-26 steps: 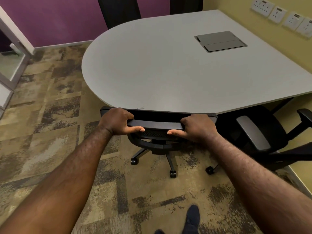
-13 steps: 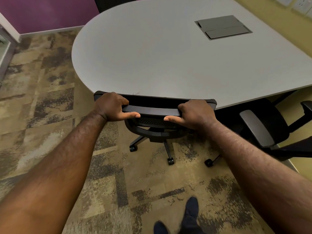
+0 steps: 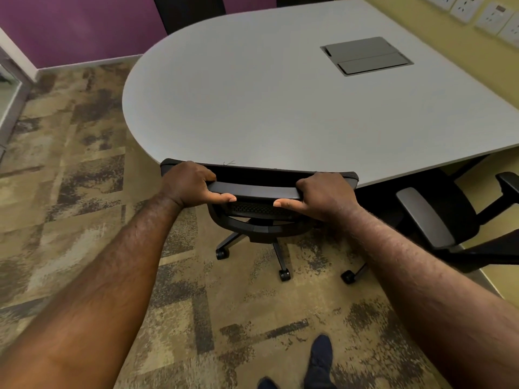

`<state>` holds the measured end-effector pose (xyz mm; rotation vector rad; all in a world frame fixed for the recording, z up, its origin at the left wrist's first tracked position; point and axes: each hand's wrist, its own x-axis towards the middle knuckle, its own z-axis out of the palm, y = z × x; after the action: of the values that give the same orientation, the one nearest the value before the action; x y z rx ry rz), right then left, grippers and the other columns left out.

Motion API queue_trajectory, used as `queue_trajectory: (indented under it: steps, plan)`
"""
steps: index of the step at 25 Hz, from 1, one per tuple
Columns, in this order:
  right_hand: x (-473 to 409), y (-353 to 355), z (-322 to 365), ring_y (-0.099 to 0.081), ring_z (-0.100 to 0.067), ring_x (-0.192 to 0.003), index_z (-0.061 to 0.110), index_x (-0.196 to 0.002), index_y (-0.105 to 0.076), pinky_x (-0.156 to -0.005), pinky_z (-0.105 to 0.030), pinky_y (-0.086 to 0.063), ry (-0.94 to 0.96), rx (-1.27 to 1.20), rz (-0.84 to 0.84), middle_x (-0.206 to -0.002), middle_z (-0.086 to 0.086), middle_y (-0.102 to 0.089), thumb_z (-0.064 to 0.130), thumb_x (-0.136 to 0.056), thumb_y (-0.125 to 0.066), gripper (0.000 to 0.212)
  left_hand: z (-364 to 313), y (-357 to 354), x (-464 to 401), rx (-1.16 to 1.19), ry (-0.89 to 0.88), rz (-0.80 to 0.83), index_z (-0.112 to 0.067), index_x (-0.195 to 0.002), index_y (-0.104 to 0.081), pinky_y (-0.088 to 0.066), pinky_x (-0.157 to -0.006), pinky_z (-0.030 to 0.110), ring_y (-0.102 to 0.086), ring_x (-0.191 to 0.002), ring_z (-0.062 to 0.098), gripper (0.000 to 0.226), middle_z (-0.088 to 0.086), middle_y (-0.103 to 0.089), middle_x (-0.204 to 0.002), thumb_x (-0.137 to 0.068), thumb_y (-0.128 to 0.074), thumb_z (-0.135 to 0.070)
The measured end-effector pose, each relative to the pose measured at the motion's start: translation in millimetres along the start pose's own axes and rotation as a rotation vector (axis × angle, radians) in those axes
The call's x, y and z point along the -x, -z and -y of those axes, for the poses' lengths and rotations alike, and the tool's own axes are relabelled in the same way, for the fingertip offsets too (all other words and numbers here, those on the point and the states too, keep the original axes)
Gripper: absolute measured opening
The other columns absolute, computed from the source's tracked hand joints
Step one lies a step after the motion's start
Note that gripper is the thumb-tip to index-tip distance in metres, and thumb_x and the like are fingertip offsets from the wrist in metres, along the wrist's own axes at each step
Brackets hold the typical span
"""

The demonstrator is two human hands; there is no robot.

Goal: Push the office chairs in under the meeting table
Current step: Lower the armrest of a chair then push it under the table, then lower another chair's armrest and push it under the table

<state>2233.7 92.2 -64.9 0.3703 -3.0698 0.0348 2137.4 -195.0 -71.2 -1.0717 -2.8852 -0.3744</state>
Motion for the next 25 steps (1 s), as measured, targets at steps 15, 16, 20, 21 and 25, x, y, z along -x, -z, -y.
queue_trajectory:
  steps: [15, 16, 20, 21, 25]
  plan:
    - [107.6, 16.2, -57.1, -0.038, -0.021, -0.129, 0.015, -0.137, -0.039, -0.108, -0.047, -0.025, -0.322, -0.059, -0.350, -0.138, -0.006, -0.046, 0.078, -0.080, -0.040, 0.084, -106.6, 6.2, -17.3, 0.194, -0.084, -0.196, -0.025, -0.137, -0.047, -0.037, -0.108, 0.042, -0.043, -0.134, 0.018, 0.075, -0.001, -0.048, -0.145, -0.079, -0.053, -0.071]
    - [116.5, 16.8, -70.2, -0.037, -0.021, -0.130, 0.015, -0.137, -0.038, -0.108, -0.047, -0.024, -0.358, -0.071, -0.361, -0.139, -0.005, -0.046, 0.077, -0.080, -0.041, 0.085, -123.2, 6.2, -29.6, 0.200, -0.101, -0.200, -0.026, -0.138, -0.046, -0.036, -0.109, 0.042, -0.041, -0.135, 0.017, 0.074, -0.002, -0.046, -0.148, -0.079, -0.054, -0.070]
    - [152.5, 9.9, -134.5, -0.039, -0.021, -0.129, 0.016, -0.138, -0.036, -0.108, -0.047, -0.023, -0.509, -0.102, -0.370, -0.139, -0.005, -0.045, 0.077, -0.080, -0.042, 0.083, -198.1, -4.3, -88.0, 0.256, -0.196, -0.206, -0.025, -0.135, -0.050, -0.044, -0.104, 0.045, -0.044, -0.132, 0.016, 0.066, -0.004, -0.049, -0.145, -0.082, -0.055, -0.064]
    - [160.1, 5.8, -150.7, -0.040, -0.021, -0.128, 0.017, -0.138, -0.036, -0.108, -0.048, -0.023, -0.540, -0.115, -0.370, -0.139, -0.005, -0.046, 0.076, -0.080, -0.042, 0.083, -218.7, -9.4, -101.5, 0.283, -0.217, -0.203, -0.024, -0.134, -0.051, -0.045, -0.102, 0.044, -0.045, -0.130, 0.016, 0.064, -0.003, -0.050, -0.143, -0.083, -0.057, -0.063]
    - [192.0, -19.0, -219.4, -0.043, -0.017, -0.124, 0.019, -0.137, -0.037, -0.106, -0.048, -0.025, -0.681, -0.199, -0.400, -0.135, 0.000, -0.048, 0.071, -0.079, -0.051, 0.079, -310.0, -46.0, -150.0, 0.496, -0.186, -0.080, -0.027, -0.137, -0.046, -0.042, -0.102, 0.032, -0.047, -0.125, 0.008, 0.063, -0.008, -0.052, -0.137, -0.084, -0.069, -0.050]
